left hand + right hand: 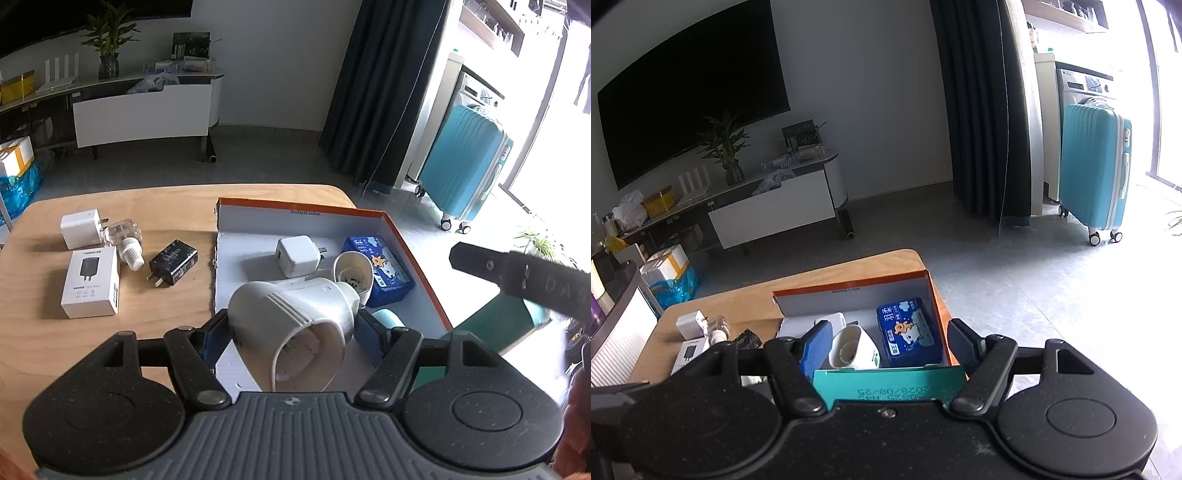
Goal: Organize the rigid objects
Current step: 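Lower both items into the lid and open both grippers to release them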
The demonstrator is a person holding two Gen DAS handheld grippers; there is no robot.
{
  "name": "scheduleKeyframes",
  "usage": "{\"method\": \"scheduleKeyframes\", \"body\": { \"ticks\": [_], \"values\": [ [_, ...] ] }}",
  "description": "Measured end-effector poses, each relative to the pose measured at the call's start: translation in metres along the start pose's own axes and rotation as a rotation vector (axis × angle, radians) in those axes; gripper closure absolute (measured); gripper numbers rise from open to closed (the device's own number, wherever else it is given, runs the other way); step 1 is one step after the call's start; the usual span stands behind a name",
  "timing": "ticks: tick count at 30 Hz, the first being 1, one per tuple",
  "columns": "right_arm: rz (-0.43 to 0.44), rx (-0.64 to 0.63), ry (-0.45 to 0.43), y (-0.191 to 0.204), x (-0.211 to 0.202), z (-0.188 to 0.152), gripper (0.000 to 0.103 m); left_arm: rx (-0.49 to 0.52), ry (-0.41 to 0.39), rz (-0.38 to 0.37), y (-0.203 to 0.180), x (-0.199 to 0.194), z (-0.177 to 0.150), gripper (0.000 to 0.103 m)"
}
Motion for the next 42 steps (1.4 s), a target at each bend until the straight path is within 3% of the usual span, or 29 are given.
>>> {"method": "scheduleKeyframes", "body": {
  "ticks": [22,37,39,42],
  "values": [
    [-0.001,-0.034,-0.028,0.022,0.027,0.030,0.020,-0.008,0.026,-0.018,0.004,0.016,0.001,0.031],
    [-0.011,-0.112,0.008,0.043,0.061,0.038,0.020,-0.007,0.055,-0.034,0.005,0.031,-0.001,0.031],
    [0.013,-0.110,-0.016,0.048,0.066,0.044,0.014,-0.008,0.062,-0.035,0.005,0.034,-0.003,0.031],
    [0.030,-0.095,-0.081,0.049,0.067,0.054,0.014,-0.007,0.074,-0.039,0.005,0.037,-0.005,0.031]
  ]
}}
Point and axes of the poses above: each gripper's, at about its wrist camera, not at the fingertips, and x roughly the way its jaws point, y to its left, z to its top, the point moved 7 cm from there along x, roughly the way its jaws point, and after that the axes turned 15 degrees about -z, right-handed, at the moved point
